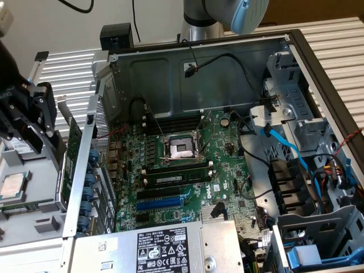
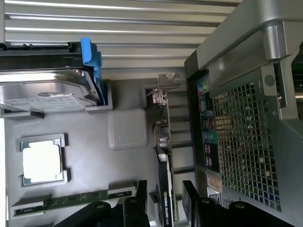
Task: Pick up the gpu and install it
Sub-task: 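Pick up the gpu and move the gpu toward the slot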
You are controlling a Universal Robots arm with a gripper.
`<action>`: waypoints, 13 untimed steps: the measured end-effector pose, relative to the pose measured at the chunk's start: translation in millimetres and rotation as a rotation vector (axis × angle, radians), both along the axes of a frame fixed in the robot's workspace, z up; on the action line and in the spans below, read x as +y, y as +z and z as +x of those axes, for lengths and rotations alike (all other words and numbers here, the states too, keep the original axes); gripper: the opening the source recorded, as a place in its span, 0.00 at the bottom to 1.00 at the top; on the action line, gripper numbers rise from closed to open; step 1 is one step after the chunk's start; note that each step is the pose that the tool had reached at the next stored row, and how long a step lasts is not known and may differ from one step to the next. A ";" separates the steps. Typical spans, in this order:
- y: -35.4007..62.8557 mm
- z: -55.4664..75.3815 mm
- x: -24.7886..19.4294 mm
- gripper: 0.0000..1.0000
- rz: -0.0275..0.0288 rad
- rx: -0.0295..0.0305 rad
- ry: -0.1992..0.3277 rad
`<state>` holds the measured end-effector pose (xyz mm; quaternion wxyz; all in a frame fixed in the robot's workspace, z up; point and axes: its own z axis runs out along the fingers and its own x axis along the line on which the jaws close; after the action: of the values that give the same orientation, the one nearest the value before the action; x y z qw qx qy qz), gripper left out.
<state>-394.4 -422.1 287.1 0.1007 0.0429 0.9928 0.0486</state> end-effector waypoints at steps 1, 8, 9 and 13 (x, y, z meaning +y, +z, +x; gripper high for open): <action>-1.4 0.0 0.0 0.43 0.0000 -0.0010 0.000; -9.5 1.8 -0.5 0.57 0.0008 -0.0072 -0.006; -10.8 2.2 -0.6 0.57 0.0011 -0.0088 -0.008; -16.3 3.6 -1.2 0.57 0.0024 -0.0132 -0.013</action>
<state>-390.8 -423.3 270.7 0.1075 0.0490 0.9918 0.0495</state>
